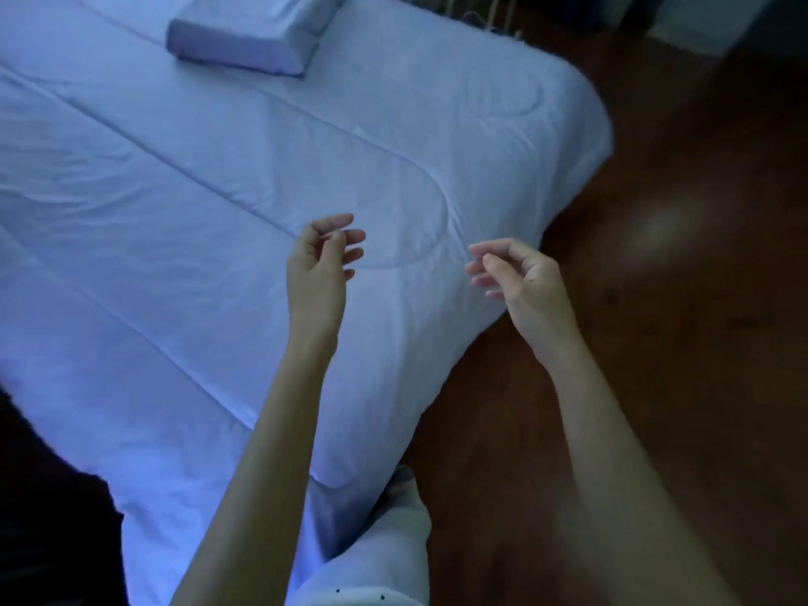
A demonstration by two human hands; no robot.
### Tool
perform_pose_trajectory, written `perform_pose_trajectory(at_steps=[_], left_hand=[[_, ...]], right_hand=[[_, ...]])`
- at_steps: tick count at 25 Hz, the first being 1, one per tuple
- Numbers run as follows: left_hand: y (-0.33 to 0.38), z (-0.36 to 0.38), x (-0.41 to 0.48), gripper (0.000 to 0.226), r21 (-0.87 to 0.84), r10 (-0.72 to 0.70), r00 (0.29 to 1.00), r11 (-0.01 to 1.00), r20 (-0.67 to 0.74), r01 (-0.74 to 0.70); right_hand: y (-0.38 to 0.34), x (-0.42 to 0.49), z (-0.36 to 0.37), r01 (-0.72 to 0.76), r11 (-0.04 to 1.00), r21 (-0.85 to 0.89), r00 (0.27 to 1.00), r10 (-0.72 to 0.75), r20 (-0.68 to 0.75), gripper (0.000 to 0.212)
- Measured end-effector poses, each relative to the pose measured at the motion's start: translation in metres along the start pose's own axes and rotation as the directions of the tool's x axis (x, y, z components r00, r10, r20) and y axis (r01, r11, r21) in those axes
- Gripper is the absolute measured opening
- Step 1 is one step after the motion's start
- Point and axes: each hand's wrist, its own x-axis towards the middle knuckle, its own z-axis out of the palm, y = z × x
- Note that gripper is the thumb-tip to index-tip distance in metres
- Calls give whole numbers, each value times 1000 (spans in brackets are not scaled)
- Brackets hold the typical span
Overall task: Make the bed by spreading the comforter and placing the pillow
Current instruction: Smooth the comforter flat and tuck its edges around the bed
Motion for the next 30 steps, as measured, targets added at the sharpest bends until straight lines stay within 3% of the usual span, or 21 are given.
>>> perform_pose_trajectory(at_steps=[6, 10, 16, 20, 23, 26, 30], left_hand=[[11, 11, 70, 25, -15, -31, 980, 999, -197, 29], [7, 5, 103, 27, -45, -46, 904, 999, -424, 30], [-37, 29, 141, 22, -84, -170, 742, 985, -648, 152], [-71, 56, 169, 22, -106, -219, 619, 971, -754, 214], [-114, 73, 190, 20, -120, -257, 548, 954, -796, 274], [-163, 85, 213, 26, -60, -246, 529, 937, -812, 343], [-216, 86, 243, 40, 96, -128, 564, 932, -816, 350]], right_hand=[[-14, 126, 30, 29, 999, 25, 983, -33, 180, 22], [-8, 185, 82, 53, 998, 16, 909, -54, 413, 23], [26, 260, 145, 44, 999, -15, 700, -20, 714, 23], [52, 313, 168, 112, 991, -79, 567, 1, 824, 22], [83, 343, 185, 219, 967, -134, 484, 12, 875, 21], [126, 361, 205, 391, 907, -156, 429, -29, 903, 23], [183, 380, 230, 675, 734, -66, 423, -313, 851, 37]])
